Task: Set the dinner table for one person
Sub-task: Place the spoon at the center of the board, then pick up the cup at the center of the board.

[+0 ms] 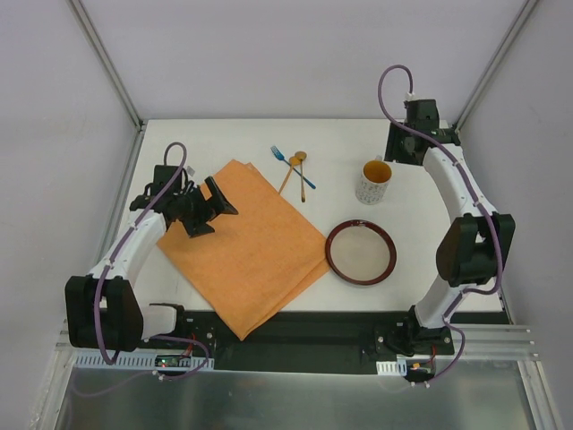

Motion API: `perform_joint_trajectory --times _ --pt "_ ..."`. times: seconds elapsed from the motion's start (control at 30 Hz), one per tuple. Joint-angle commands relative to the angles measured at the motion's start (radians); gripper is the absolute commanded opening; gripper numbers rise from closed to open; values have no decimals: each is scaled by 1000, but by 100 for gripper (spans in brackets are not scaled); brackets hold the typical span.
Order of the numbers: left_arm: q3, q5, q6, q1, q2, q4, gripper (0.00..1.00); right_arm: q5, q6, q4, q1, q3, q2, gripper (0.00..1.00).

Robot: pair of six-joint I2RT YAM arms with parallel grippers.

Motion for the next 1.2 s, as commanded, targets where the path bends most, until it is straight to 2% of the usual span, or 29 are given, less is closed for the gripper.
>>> perform_joint_trajectory --times 0.0,0.2,0.57,0.8,0.9,1.0,1.03,1.17 --pt "38 12 -8 -8 -4 28 99 27 35 -47 -25 -12 4 56" --pt "3 8 1 -10 7 31 99 10 46 -45 -25 -30 42 56" --pt "49 -2 -4 -43 75 31 99 -44 77 -33 -25 -105 48 53" --pt "27 -23 -25 -74 72 35 99 -70 77 -21 -25 -116 74 50" --pt "4 -26 -34 -80 59 35 99 -87 80 -13 -25 -118 91 46" --pt "-17 -31 -36 -83 47 36 99 -103 75 -5 -25 -112 114 22" --pt "-23 -29 -36 -85 44 36 99 -106 75 -5 -26 -109 120 3" --pt "-30 -28 -30 -86 49 36 99 -108 81 4 -25 -105 113 1"
